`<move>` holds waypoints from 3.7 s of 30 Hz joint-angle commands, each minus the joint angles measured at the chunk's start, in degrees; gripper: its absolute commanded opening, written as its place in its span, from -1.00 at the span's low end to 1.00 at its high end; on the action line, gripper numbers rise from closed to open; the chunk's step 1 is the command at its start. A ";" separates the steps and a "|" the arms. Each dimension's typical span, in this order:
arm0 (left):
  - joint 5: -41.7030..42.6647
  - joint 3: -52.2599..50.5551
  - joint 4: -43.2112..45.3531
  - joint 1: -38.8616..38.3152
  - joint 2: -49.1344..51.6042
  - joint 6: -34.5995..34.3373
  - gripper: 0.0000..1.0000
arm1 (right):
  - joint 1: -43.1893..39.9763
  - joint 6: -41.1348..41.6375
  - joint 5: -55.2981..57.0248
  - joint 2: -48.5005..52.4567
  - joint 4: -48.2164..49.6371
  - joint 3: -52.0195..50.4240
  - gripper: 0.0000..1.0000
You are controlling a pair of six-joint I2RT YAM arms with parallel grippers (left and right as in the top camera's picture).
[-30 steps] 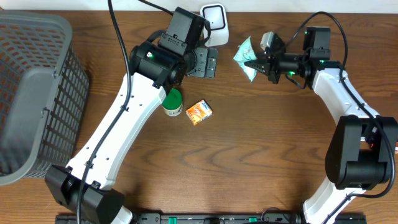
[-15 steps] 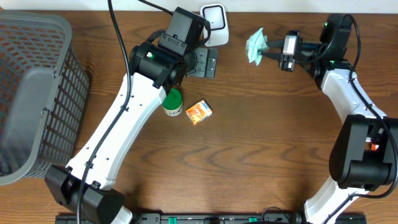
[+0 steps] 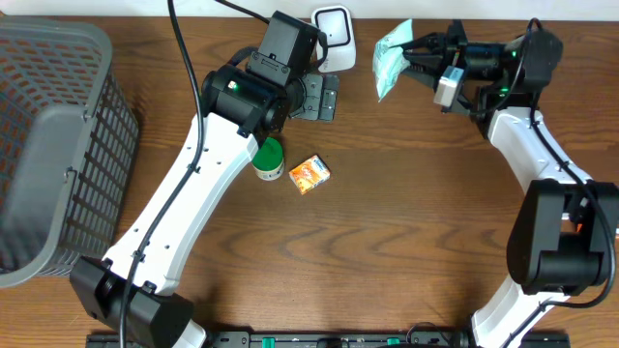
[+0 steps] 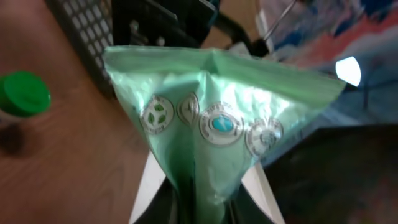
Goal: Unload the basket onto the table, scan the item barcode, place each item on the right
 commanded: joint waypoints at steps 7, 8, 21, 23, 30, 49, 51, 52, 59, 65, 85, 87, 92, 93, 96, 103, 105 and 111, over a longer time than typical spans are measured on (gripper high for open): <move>-0.33 0.20 0.00 0.20 0.02 0.98 0.96 | 2.03 10.36 -0.83 -0.44 1.05 0.52 -0.97; -0.35 0.20 0.00 0.20 0.02 0.98 0.96 | 2.03 10.99 -0.83 -0.44 1.05 0.52 -0.97; -0.33 0.20 0.00 0.20 0.02 0.98 0.96 | 1.01 26.58 -0.83 -0.44 1.73 0.52 -0.98; -0.35 0.20 0.00 0.20 0.02 0.98 0.96 | 0.44 29.70 -0.83 -0.44 -1.51 0.52 -0.97; -0.35 0.20 0.00 0.20 0.02 0.98 0.95 | -2.23 46.31 -0.83 -0.44 -24.72 0.52 -0.98; -0.35 0.20 0.00 0.20 0.02 0.98 0.96 | -3.52 76.85 -0.83 -0.42 -84.72 0.44 -0.97; -0.33 0.20 0.00 0.20 0.02 0.98 0.96 | -3.52 80.11 -0.83 -0.44 -92.54 0.44 -0.98; -0.35 0.20 0.00 0.20 0.02 0.98 0.96 | -3.52 81.20 -0.83 -0.44 -95.23 0.44 -0.97; -0.33 0.20 0.00 0.20 0.02 0.98 0.96 | -3.61 81.53 -0.83 -0.44 -113.63 0.44 -0.97; -0.35 0.20 -0.02 0.20 0.02 0.98 0.95 | -3.96 81.53 -0.83 -0.44 -120.26 0.44 -0.98; -0.35 0.20 0.00 0.20 0.02 0.98 0.96 | -15.45 74.05 -0.83 -0.44 -120.34 0.44 -0.98; -0.35 0.20 0.00 0.20 0.02 0.98 0.96 | -16.74 74.05 -0.83 -0.44 -120.37 0.44 -0.98; -0.35 0.20 0.00 0.20 0.02 0.98 0.96 | -18.43 74.05 -0.81 -0.44 -120.80 0.44 -0.98; -0.35 0.20 -0.02 0.20 0.02 0.98 0.96 | -18.43 74.05 -0.81 -0.44 -120.83 0.44 -0.98; -0.35 0.20 0.00 0.20 0.02 0.98 0.96 | -18.16 74.05 -0.81 -0.44 -120.98 0.44 -0.98; -0.35 0.20 0.00 0.20 0.02 0.98 0.96 | -15.58 74.07 -0.79 -0.44 -121.44 0.44 -0.98; -0.33 0.20 0.00 0.20 0.02 0.98 0.96 | -14.45 74.07 -0.79 -0.44 -121.42 0.44 -0.98; -0.35 0.20 0.00 0.20 0.02 0.98 0.96 | -11.34 75.36 0.96 -0.44 -121.39 0.44 -0.98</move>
